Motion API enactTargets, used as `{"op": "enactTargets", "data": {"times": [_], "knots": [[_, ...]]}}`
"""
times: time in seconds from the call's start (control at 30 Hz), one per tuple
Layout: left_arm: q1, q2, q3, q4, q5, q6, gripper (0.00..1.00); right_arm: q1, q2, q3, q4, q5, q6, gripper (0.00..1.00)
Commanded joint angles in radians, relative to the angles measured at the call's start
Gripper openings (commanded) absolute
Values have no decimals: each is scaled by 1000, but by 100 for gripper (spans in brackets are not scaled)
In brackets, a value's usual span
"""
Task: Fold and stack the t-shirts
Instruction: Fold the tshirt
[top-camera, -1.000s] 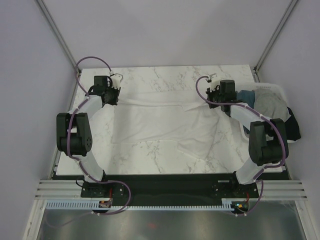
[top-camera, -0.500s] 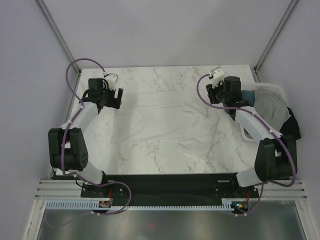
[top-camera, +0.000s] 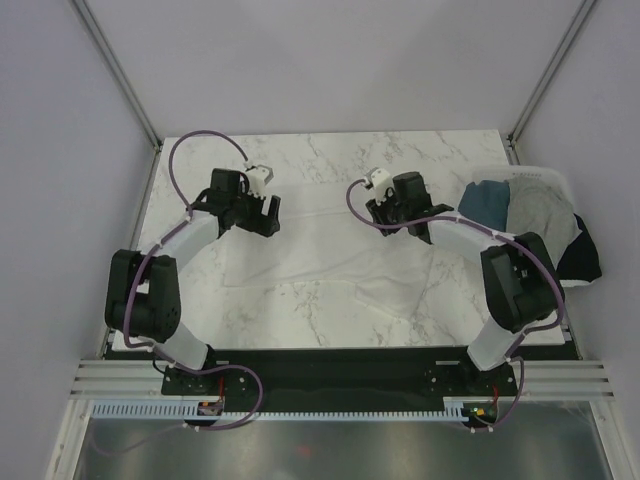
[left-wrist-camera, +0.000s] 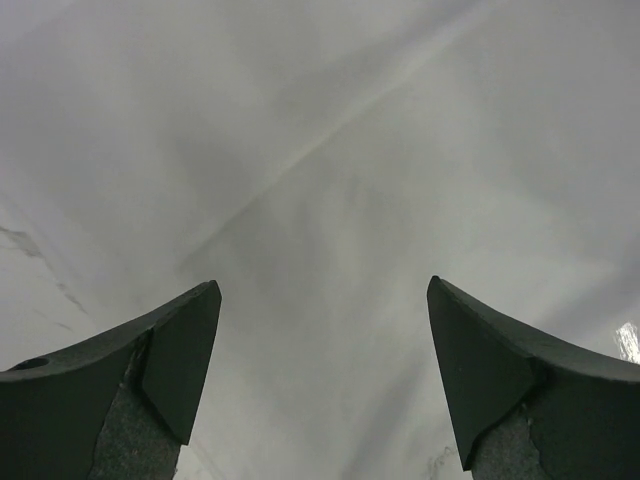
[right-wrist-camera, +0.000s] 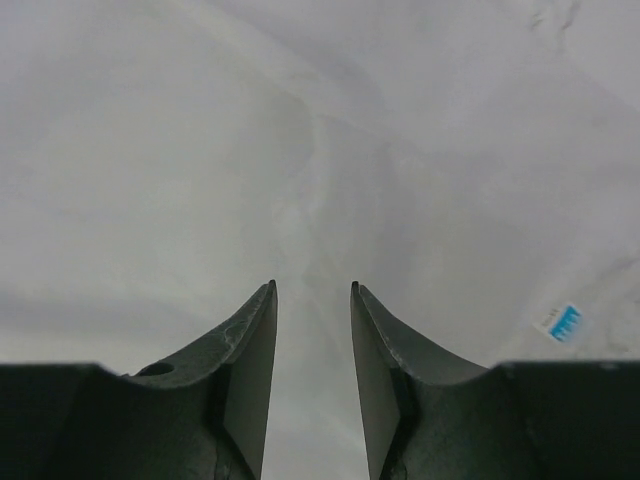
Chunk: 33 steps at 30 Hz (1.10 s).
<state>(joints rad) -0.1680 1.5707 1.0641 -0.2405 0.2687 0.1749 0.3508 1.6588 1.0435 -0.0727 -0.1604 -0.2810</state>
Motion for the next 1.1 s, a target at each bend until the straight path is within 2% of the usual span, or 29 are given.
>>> {"op": "enactTargets", "data": {"times": [0.0, 0.17, 0.4, 0.63, 1.07], "knots": [[-11, 38, -30, -22, 89, -51, 91, 69, 47, 49, -12, -31, -15, 43], [-11, 78, -52, -36, 98, -45, 89, 129, 93, 75, -15, -33, -35, 42], [-11, 117, -79, -26, 102, -43, 88, 189, 170, 118, -4, 50, -66, 41], [-11, 126, -75, -28, 101, -45, 87, 197, 240, 164, 8, 191, -83, 41], [-11, 138, -78, -28, 95, -45, 86, 197, 260, 148, 51, 289, -98, 40]]}}
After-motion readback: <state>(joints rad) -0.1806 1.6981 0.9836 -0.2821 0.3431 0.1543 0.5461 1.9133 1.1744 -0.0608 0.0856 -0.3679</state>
